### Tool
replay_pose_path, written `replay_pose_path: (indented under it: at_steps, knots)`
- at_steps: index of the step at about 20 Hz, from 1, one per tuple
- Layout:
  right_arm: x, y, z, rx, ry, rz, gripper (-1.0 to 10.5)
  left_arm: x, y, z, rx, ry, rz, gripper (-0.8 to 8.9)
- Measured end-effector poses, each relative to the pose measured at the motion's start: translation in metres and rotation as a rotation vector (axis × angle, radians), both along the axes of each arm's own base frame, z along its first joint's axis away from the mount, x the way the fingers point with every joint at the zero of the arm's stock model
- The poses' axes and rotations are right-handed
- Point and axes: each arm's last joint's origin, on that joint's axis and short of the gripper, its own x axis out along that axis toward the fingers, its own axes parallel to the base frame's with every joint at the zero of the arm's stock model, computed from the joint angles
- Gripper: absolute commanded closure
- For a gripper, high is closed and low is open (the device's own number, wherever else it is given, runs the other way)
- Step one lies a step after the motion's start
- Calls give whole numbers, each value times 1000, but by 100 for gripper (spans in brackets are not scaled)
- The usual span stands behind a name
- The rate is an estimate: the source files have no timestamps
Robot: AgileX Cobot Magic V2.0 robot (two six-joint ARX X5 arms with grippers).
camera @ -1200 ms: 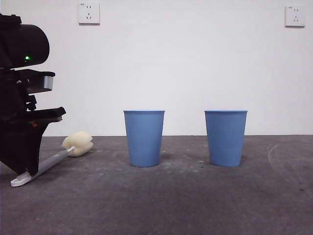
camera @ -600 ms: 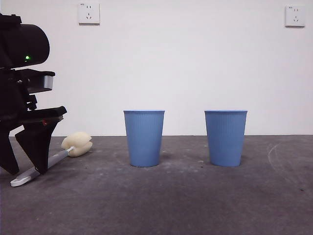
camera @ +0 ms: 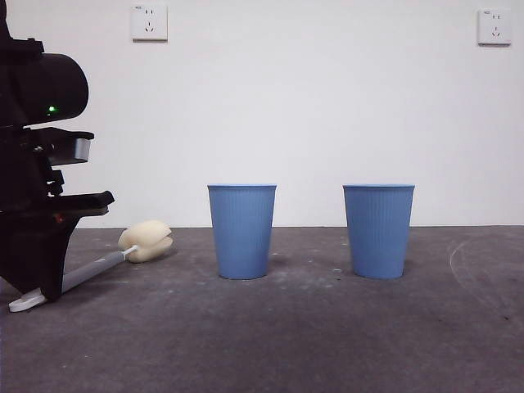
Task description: Pick up the cup brush,pick up the cup,insert the brush into the cup,clean the cup,put the cup brush back,put the cup back to the fixed position on the table
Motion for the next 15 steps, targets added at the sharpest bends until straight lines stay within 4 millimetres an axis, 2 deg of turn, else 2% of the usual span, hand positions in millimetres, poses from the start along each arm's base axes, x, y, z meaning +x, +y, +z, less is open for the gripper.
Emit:
replay_pose_path:
  at_steps: [3, 5, 10, 13, 15]
  knots:
    - [0, 0, 0, 0, 1, 0, 321, -2, 1, 2, 6, 2, -18, 822]
    - [0, 0, 0, 0, 0, 0, 321, -6, 2, 10, 4, -20, -35, 822]
    - [16, 3, 6, -1, -103, 36, 320, -30, 14, 60, -4, -162, -74, 822]
    - [36, 5, -13, 29, -100, 38, 320, -59, 22, 98, -72, -302, -99, 822]
    - [49, 8, -29, 43, -71, 47, 320, -82, 28, 116, -87, -354, -106, 822]
